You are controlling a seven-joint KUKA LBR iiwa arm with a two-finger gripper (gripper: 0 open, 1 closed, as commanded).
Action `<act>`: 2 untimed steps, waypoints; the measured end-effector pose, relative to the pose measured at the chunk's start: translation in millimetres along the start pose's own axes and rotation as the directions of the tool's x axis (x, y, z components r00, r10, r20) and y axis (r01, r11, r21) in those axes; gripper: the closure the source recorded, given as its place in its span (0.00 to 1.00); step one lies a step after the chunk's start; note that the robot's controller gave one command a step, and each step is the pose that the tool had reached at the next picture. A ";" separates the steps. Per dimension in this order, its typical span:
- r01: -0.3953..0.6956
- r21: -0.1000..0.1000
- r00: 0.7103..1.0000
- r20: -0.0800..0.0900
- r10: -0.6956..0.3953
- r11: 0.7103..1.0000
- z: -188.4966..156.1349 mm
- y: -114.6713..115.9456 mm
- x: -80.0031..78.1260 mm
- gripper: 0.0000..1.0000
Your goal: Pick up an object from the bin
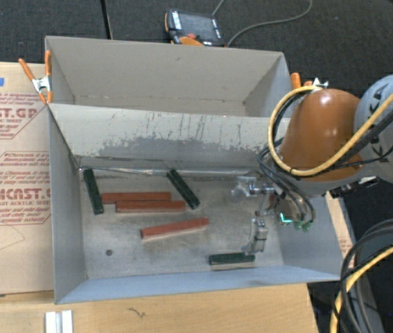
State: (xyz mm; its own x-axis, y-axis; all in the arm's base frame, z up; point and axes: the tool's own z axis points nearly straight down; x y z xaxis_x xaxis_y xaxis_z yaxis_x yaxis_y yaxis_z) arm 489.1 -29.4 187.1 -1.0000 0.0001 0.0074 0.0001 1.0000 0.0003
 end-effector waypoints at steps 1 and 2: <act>0.051 0.000 0.999 0.003 -0.051 0.999 120.2 33.7 -12.2 0.00; 0.051 -0.004 0.999 0.011 -0.051 0.999 117.0 108.2 -41.5 0.00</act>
Offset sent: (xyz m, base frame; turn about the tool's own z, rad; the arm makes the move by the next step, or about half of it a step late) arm 0.0123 0.0328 -0.1171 -0.0504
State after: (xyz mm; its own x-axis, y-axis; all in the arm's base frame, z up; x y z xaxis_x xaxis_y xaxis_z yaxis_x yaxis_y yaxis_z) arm 529.7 78.8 69.9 -0.9987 -0.0514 -0.0038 -0.0514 0.9987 0.0043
